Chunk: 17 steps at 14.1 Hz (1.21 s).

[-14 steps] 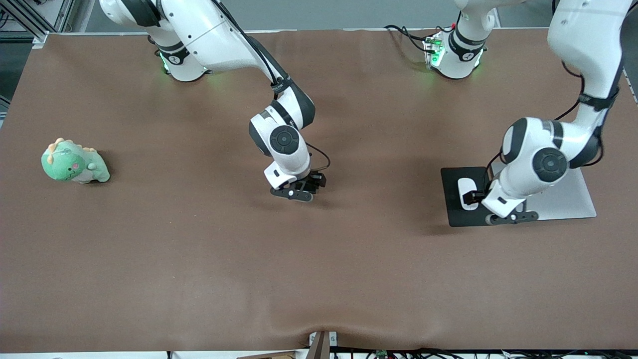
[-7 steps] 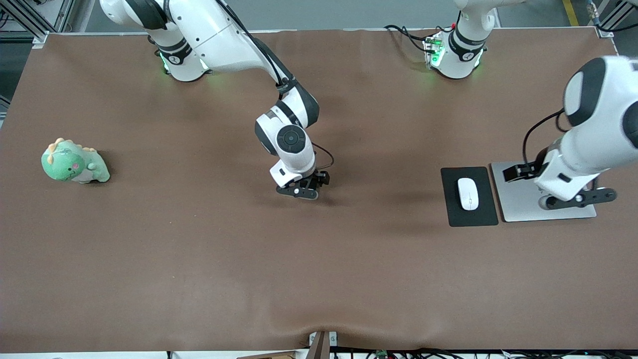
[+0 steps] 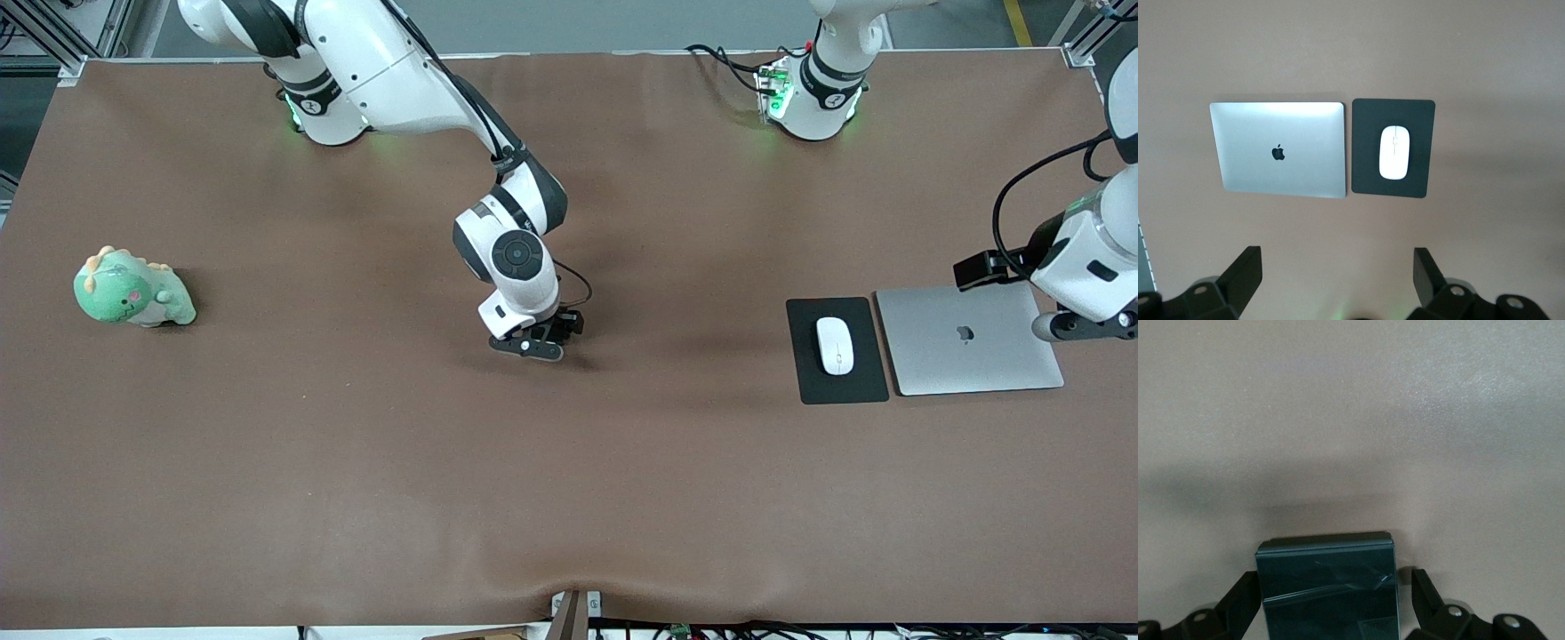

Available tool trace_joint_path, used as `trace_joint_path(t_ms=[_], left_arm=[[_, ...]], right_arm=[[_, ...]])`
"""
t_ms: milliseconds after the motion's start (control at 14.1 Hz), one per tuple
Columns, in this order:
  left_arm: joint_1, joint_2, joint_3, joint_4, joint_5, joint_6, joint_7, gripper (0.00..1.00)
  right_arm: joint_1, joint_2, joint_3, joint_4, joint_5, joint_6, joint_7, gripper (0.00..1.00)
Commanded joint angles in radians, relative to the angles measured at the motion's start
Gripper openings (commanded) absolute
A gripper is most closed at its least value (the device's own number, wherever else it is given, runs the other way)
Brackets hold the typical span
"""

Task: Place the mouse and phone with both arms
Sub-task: 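Open the left gripper and withdraw while the right gripper lifts the phone, then carry the black phone with the right gripper beside the green plush toy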

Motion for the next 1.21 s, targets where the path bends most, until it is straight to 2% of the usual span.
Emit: trace_joint_path(t_ms=[0, 142, 213, 285, 427, 569, 711, 782, 1138], left_arm=[[0.001, -0.025, -0.004, 0.032, -0.012, -0.03, 0.032, 1.0], [-0.003, -0.06, 0.0, 0.033, -0.009, -0.024, 0.038, 1.0], [-0.008, -0.083, 0.009, 0.025, -0.017, -0.016, 0.04, 1.0], [-0.028, -0.1, 0.019, 0.02, -0.015, -0.011, 0.04, 1.0], [-0.125, -0.169, 0.133, -0.039, -0.018, -0.002, 0.04, 1.0], [-0.204, -0.226, 0.231, -0.099, -0.073, 0.007, 0.04, 1.0], [-0.317, -0.264, 0.362, -0.148, -0.096, 0.012, 0.041, 1.0], [-0.33, -0.278, 0.379, -0.165, -0.106, 0.028, 0.041, 1.0], [-0.335, -0.272, 0.355, -0.173, -0.1, 0.033, 0.038, 1.0]], right_arm=[[-0.002, 0.022, 0.0, 0.035, -0.003, 0.0, 0.002, 1.0], [-0.005, 0.022, 0.002, 0.036, 0.002, 0.0, 0.004, 0.33], [-0.007, 0.022, 0.0, 0.038, 0.003, 0.0, 0.008, 0.08], [-0.007, 0.022, 0.0, 0.038, 0.003, -0.001, 0.019, 0.0], [-0.01, 0.013, -0.001, 0.038, 0.003, -0.004, 0.018, 0.0], [-0.031, -0.01, -0.001, 0.033, 0.003, -0.013, 0.01, 0.0], [-0.055, -0.074, -0.003, 0.029, 0.0, -0.093, 0.002, 0.0], [-0.08, -0.111, -0.003, 0.029, -0.003, -0.139, -0.001, 0.0], [-0.26, -0.275, 0.002, 0.027, 0.011, -0.311, -0.237, 0.0]])
